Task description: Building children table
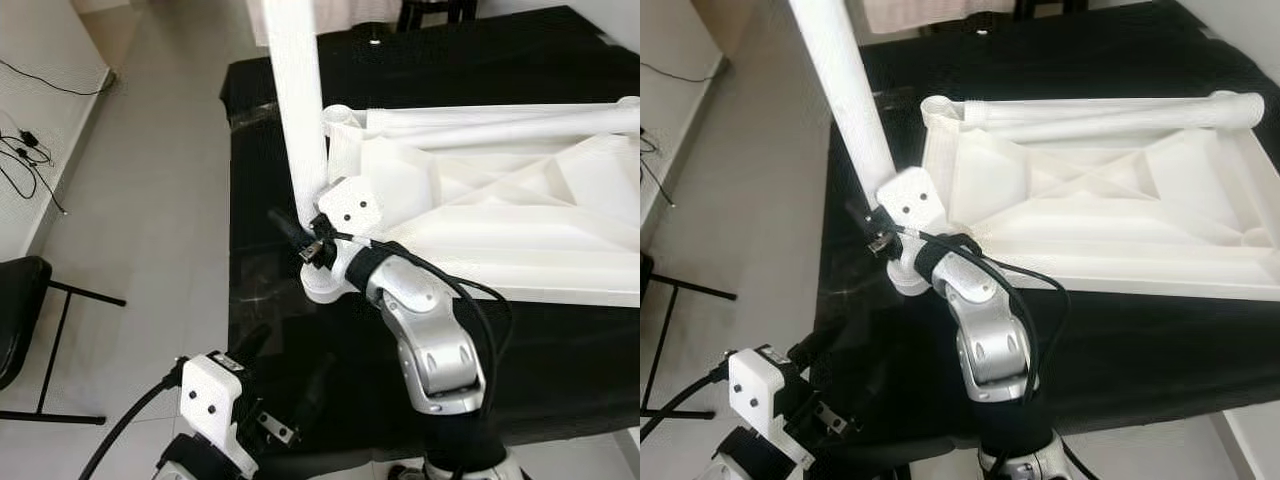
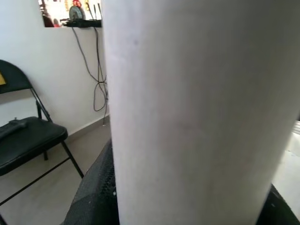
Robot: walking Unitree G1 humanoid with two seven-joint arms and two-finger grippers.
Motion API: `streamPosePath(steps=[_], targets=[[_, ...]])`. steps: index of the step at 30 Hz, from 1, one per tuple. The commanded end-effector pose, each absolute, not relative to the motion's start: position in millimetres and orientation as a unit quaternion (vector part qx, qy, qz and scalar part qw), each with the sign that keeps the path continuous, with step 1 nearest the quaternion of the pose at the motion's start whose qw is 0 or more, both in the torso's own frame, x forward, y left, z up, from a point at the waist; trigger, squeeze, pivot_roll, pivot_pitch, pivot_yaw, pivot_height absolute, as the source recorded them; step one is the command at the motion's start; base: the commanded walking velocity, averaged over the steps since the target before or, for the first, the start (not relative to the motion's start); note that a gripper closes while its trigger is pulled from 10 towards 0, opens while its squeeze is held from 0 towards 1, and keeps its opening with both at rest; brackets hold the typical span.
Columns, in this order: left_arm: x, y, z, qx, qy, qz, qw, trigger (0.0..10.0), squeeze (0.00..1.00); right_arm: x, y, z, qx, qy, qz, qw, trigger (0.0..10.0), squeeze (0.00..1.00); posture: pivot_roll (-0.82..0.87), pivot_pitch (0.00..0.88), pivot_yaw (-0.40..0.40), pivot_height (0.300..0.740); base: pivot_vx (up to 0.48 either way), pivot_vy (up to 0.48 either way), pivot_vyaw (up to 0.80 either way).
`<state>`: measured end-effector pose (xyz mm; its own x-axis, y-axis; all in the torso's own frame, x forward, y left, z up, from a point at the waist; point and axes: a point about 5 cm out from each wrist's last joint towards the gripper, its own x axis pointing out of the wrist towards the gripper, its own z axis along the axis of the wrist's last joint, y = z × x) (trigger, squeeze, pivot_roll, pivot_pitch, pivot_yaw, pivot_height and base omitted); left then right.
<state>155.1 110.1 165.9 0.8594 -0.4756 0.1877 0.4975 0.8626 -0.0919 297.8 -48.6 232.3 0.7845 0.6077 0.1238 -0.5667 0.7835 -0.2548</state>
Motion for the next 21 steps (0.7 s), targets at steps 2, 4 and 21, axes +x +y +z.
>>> streamPosePath(steps=[2,4,21], targets=[[153.6,112.9,162.2,-0.061,-0.068,-0.25,0.964,10.0,0.0,298.6,-49.0,194.9,-0.089,-0.006,0.291,0.953,4.5,0.0,0.04,0.276,0.071,0.74,0.0,0.0,0.0],[153.5,113.0,162.2,-0.06,-0.068,-0.249,0.964,10.0,0.0,298.8,-46.5,194.4,-0.09,-0.001,0.303,0.949,10.0,0.0,0.04,0.276,0.071,0.74,0.0,0.0,0.0],[151.6,111.5,163.4,-0.06,-0.068,-0.248,0.965,10.0,0.0,301.1,-34.6,236.6,-0.104,-0.076,0.693,0.709,10.0,0.0,0.07,0.279,0.071,0.74,0.0,0.0,0.0]])
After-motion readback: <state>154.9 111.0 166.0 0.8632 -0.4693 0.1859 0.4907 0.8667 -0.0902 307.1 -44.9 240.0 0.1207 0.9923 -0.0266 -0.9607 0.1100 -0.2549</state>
